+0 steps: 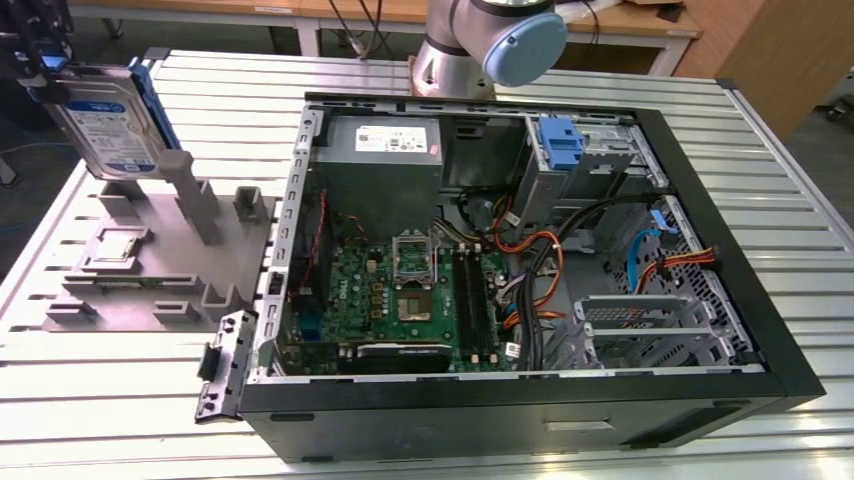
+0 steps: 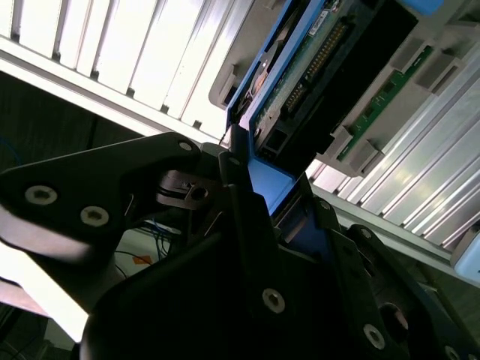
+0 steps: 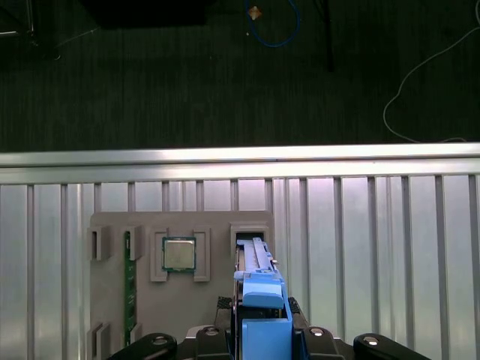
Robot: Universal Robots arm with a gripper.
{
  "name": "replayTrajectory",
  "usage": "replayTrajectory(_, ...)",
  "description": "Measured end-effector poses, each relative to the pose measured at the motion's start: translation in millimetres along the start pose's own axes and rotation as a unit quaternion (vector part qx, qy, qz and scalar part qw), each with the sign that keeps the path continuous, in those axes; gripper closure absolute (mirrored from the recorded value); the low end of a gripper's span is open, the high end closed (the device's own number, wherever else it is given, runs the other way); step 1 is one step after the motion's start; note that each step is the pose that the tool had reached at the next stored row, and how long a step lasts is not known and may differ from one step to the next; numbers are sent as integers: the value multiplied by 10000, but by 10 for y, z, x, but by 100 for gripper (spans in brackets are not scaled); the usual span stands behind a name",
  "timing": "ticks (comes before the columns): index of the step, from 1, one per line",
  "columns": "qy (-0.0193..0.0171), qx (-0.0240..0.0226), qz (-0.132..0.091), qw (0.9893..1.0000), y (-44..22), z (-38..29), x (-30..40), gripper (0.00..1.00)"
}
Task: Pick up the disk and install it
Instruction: 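Pick up the disk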
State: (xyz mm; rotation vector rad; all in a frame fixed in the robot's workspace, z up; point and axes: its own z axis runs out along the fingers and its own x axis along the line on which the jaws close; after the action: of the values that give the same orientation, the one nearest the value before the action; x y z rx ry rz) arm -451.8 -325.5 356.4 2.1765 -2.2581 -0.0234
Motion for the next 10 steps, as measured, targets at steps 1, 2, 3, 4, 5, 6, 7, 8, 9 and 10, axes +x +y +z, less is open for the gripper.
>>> replayTrajectory(1, 0, 0, 0, 10000, 0, -2, 0, 64)
replayTrajectory(2, 0, 0, 0, 10000, 0, -4, 0, 64)
replayTrajectory(3, 0, 0, 0, 10000, 0, -6, 0, 64)
replayTrajectory(4, 0, 0, 0, 10000, 0, -9, 0, 64)
replayTrajectory(5, 0, 0, 0, 10000, 0, -11, 0, 64)
replayTrajectory(6, 0, 0, 0, 10000, 0, -13, 0, 64)
replayTrajectory(7, 0, 0, 0, 10000, 0, -15, 0, 64)
replayTrajectory(8, 0, 0, 0, 10000, 0, -16, 0, 64)
replayTrajectory(9, 0, 0, 0, 10000, 0, -24, 0, 64)
replayTrajectory(10, 0, 0, 0, 10000, 0, -26, 0, 64)
